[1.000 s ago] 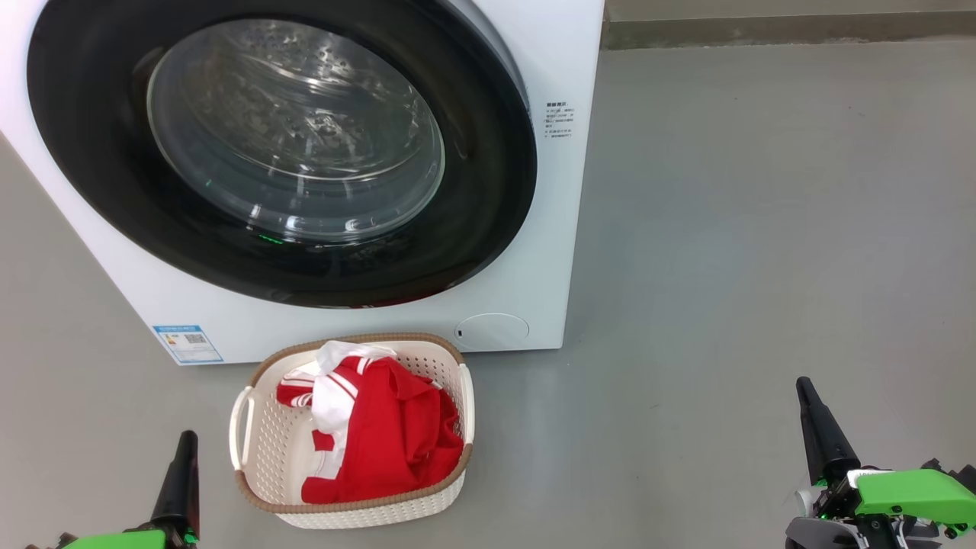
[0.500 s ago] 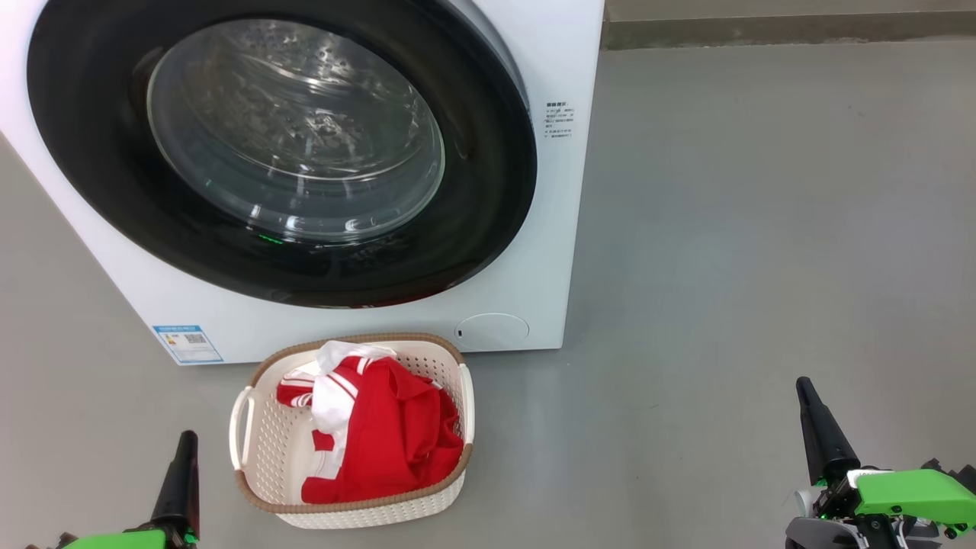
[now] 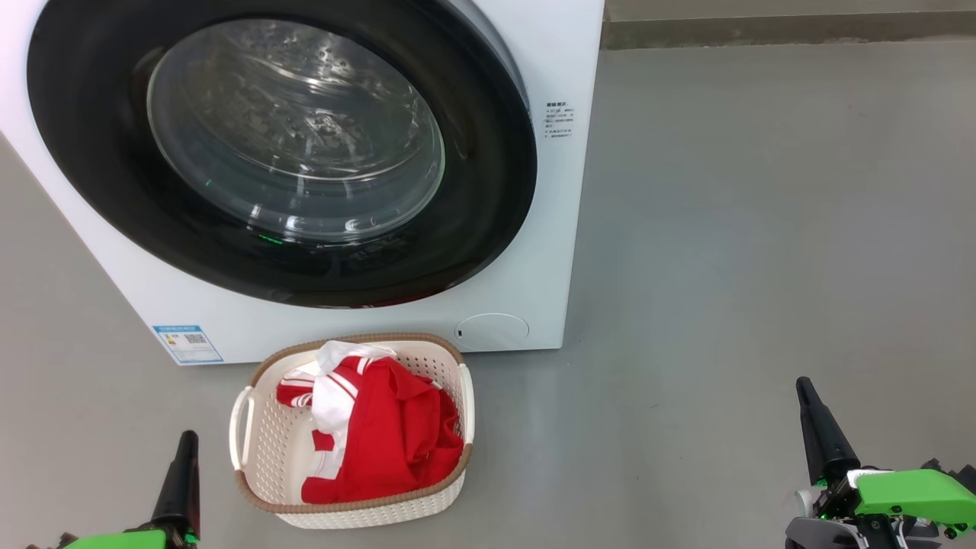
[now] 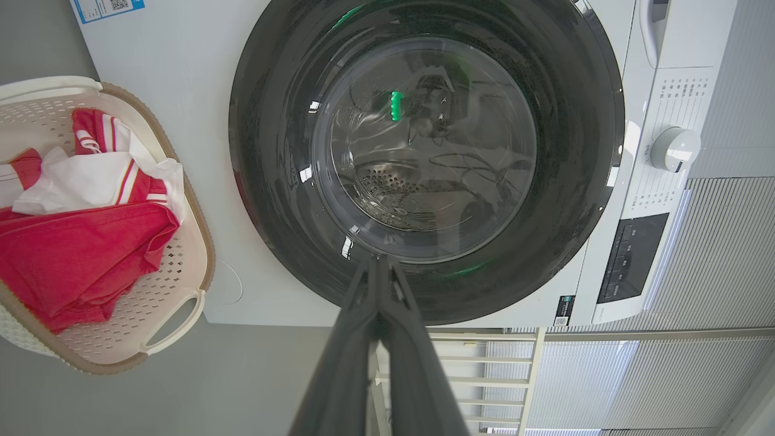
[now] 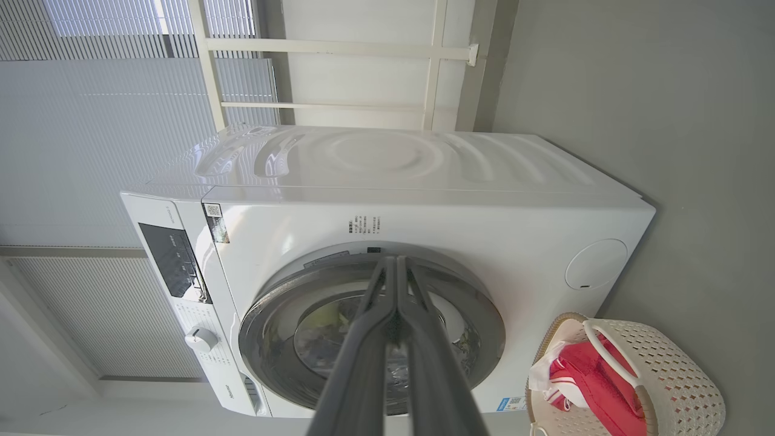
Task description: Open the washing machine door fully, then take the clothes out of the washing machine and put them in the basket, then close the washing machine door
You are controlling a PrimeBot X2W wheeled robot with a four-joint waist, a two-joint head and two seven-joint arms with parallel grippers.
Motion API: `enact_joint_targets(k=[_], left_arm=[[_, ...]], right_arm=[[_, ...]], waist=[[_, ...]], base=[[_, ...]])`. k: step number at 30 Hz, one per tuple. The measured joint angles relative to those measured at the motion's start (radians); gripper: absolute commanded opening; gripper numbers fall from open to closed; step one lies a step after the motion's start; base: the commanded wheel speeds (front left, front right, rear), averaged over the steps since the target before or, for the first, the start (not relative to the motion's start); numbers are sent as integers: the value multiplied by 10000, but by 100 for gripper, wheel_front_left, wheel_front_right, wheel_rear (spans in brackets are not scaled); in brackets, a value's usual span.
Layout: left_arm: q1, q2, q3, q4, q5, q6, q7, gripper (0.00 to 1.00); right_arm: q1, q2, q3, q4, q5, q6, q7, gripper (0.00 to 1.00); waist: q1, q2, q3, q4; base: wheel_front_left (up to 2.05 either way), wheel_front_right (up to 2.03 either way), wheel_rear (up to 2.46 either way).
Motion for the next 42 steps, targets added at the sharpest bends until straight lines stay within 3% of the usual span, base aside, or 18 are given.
enact_joint_targets(k=[42], left_arm=[[0,-6,6,0,0,0,0,0]], right_arm=[[0,4,-2,0,0,0,0,0]], waist=[[-1,0,0,0]], base=[[0,0,0]])
